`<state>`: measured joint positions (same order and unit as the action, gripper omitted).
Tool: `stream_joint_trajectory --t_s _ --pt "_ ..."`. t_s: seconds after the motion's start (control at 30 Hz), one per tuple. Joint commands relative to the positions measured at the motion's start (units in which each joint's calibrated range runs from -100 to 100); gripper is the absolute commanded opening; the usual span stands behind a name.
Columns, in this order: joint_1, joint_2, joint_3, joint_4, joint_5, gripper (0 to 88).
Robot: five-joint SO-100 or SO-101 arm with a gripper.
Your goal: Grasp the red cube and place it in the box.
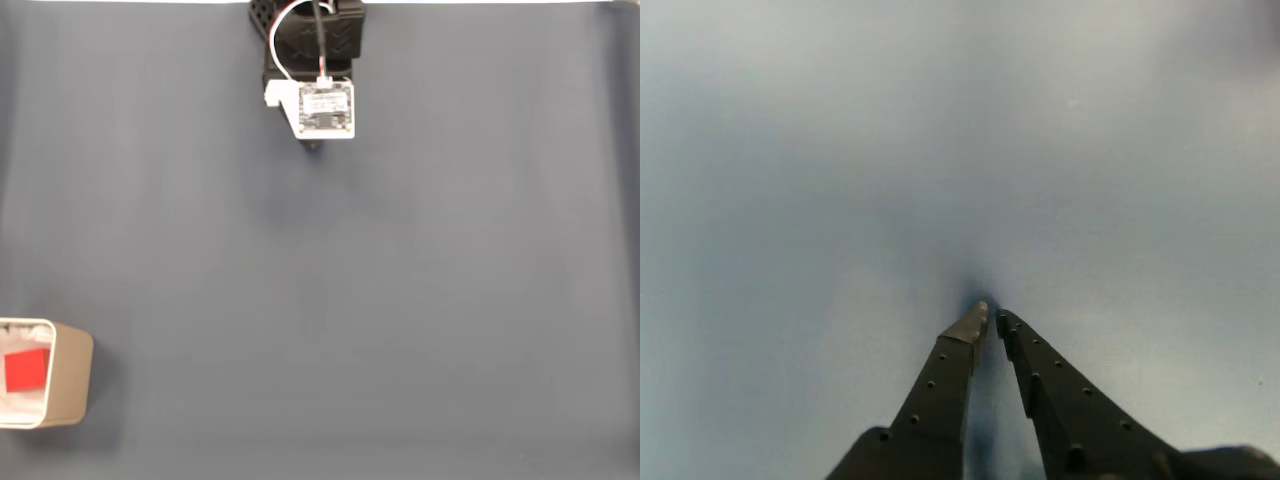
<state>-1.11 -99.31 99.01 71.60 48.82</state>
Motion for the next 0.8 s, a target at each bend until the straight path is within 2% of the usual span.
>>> stream_joint_trajectory --t_s 0.0,0.3,0.77 --pt "0.12 -0.52 0.81 1.19 -0.29 0.0" --pt "0.12 -0.61 0.81 4.22 0.98 0.2" --pt "0.33 -0.61 0.81 4.30 0.29 0.2"
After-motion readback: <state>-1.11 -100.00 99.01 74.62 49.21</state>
